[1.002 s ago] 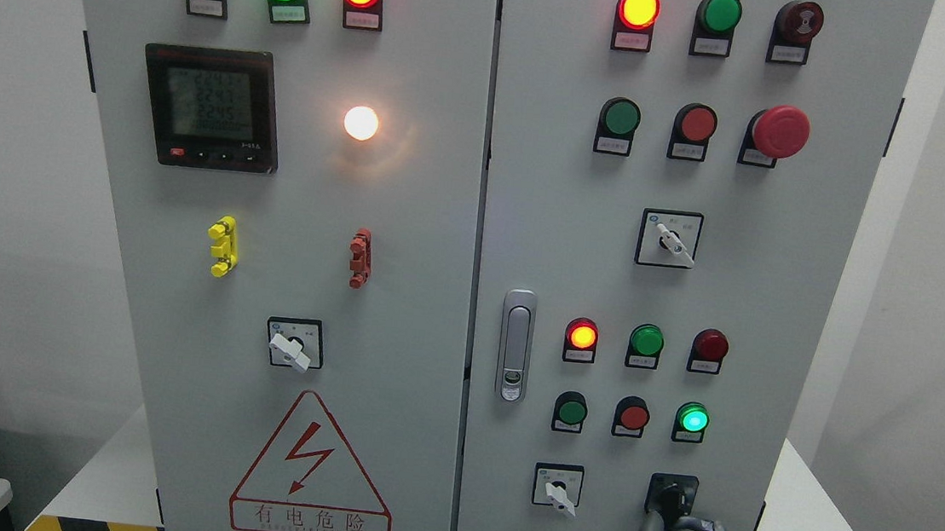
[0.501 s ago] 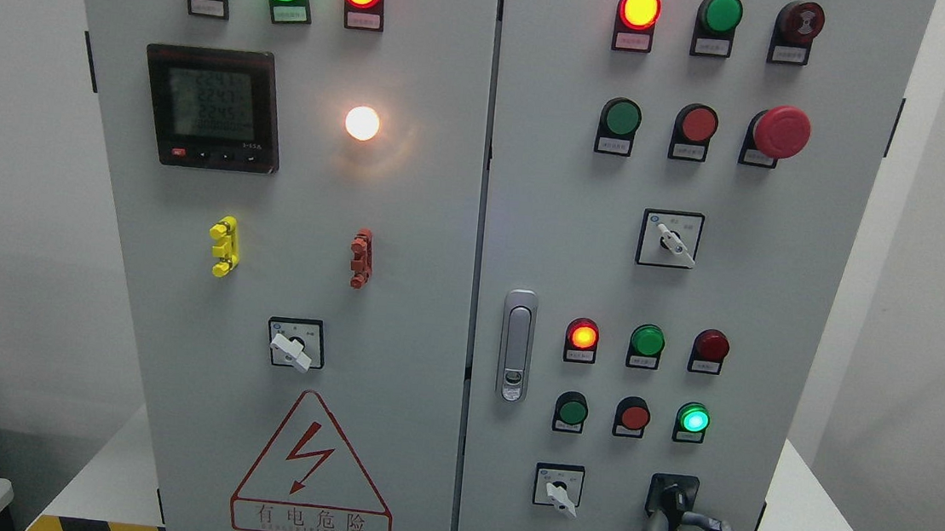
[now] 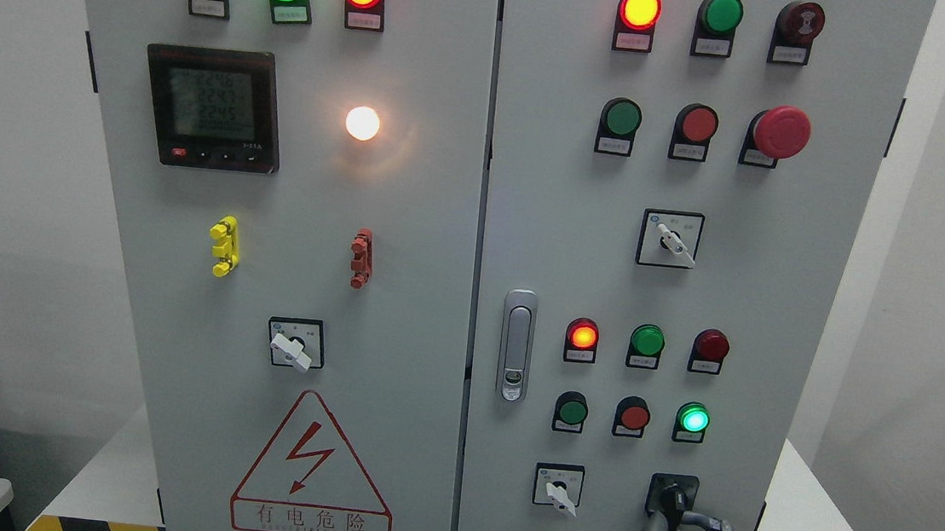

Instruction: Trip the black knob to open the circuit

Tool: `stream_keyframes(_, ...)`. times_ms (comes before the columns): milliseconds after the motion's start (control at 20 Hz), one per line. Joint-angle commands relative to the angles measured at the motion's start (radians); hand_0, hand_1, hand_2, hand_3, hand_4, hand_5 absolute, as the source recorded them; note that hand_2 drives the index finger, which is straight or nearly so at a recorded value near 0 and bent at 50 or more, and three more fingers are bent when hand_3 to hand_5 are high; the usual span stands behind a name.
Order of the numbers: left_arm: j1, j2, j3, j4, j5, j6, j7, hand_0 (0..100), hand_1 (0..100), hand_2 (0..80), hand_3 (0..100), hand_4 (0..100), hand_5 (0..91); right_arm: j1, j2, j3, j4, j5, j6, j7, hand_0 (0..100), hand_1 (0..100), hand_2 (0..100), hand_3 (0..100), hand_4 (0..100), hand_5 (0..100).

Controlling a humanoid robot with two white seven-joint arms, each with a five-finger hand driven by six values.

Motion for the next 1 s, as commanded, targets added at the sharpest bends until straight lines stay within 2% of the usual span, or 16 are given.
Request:
stream_keyframes(0, -0.008, 0.0, 0.0, 0.0, -0.032, 0.0, 0.001, 12, 39, 0.0, 0, 0, 0.0, 0.0, -0.009, -0.006, 0.0, 0.002, -0.001, 0.009, 40, 75, 45, 87, 88, 90)
stream_keyframes(701, -0.008, 0.0, 0.0, 0.0, -0.032, 0.0, 0.001, 12, 39, 0.0, 0, 0, 0.0, 0.009, -0.012, -0.008, -0.011, 0.013, -0.017, 0.01, 42, 76, 36, 86, 87, 90)
stream_keyframes(952, -0.008, 0.0, 0.0, 0.0, -0.032, 0.0, 0.001, 12, 39, 0.0, 0, 0, 0.0, 0.044, -0.035, -0.009, -0.04, 0.013, -0.037, 0.014, 42, 76, 36, 86, 87, 90)
